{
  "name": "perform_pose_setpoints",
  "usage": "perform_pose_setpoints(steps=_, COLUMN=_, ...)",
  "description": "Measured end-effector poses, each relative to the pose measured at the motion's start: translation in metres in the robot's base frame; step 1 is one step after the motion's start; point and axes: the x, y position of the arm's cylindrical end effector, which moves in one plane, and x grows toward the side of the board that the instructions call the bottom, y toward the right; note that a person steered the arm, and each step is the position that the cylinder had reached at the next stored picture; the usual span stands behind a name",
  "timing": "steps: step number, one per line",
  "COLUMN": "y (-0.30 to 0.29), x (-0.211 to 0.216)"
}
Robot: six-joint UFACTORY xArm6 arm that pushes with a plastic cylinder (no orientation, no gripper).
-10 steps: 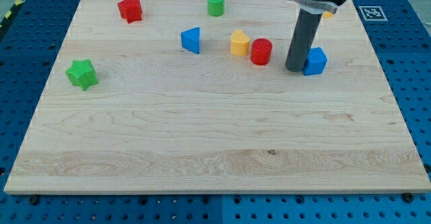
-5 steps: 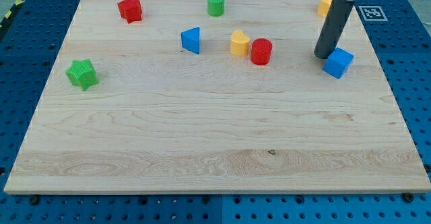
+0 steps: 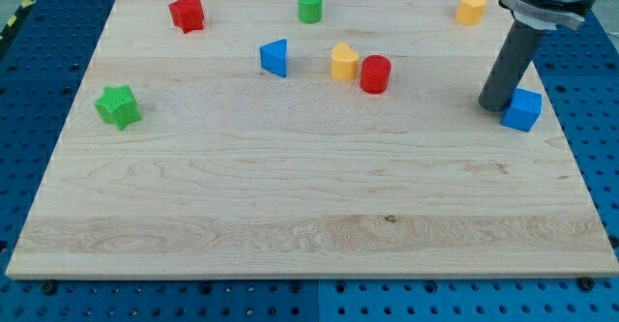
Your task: Move blue cube towards center right
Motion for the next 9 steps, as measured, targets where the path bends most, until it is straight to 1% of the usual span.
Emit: perform_pose_setpoints(steps=9, y=0.013, x=-0.001)
